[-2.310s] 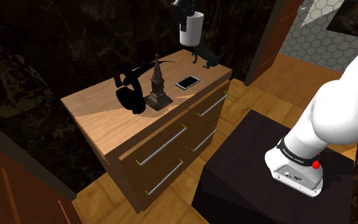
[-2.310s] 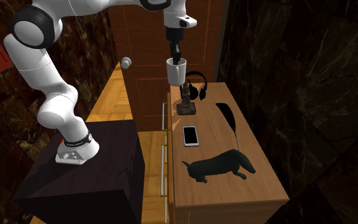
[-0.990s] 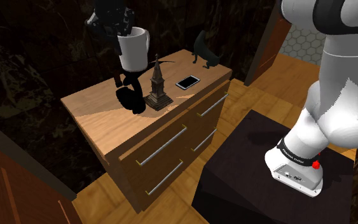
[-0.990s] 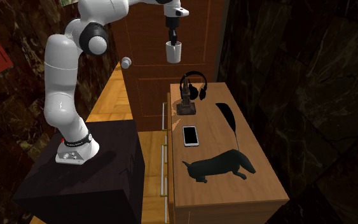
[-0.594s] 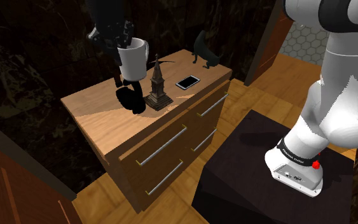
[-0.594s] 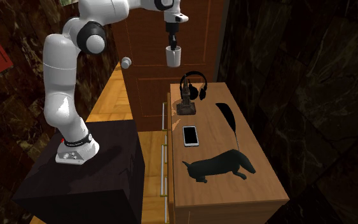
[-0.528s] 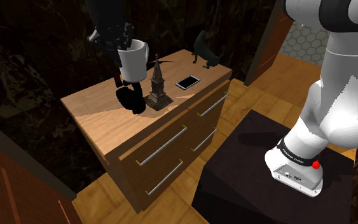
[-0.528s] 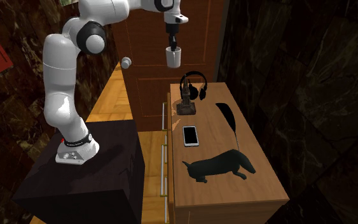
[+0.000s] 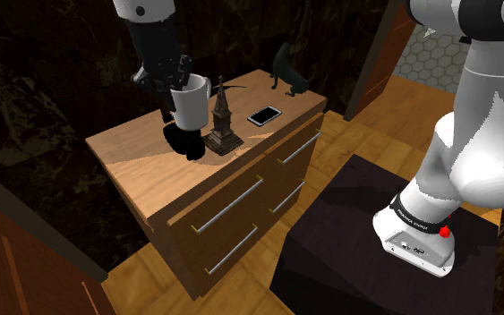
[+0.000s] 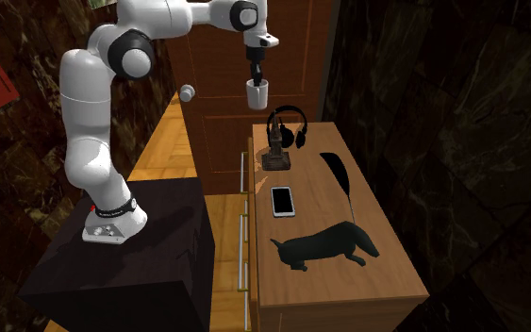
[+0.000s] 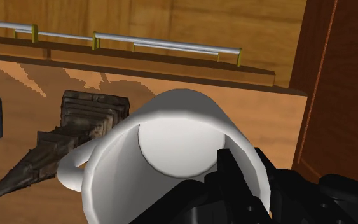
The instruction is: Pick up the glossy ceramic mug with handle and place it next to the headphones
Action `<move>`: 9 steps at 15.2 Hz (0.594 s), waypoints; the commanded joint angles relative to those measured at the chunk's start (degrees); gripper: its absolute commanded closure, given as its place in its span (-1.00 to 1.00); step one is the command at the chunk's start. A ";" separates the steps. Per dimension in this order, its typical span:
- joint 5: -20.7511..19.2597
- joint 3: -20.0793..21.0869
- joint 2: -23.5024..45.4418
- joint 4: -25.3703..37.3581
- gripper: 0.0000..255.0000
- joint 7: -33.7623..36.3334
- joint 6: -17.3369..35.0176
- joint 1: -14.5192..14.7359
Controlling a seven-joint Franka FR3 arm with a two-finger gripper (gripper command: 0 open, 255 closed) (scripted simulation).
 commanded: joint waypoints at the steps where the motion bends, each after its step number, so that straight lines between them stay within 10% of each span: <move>1: 0.05 -0.05 -0.27 -2.12 1.00 0.00 1.90 -0.22; 9: 0.03 -0.17 -0.53 -8.68 1.00 0.29 8.18 -0.62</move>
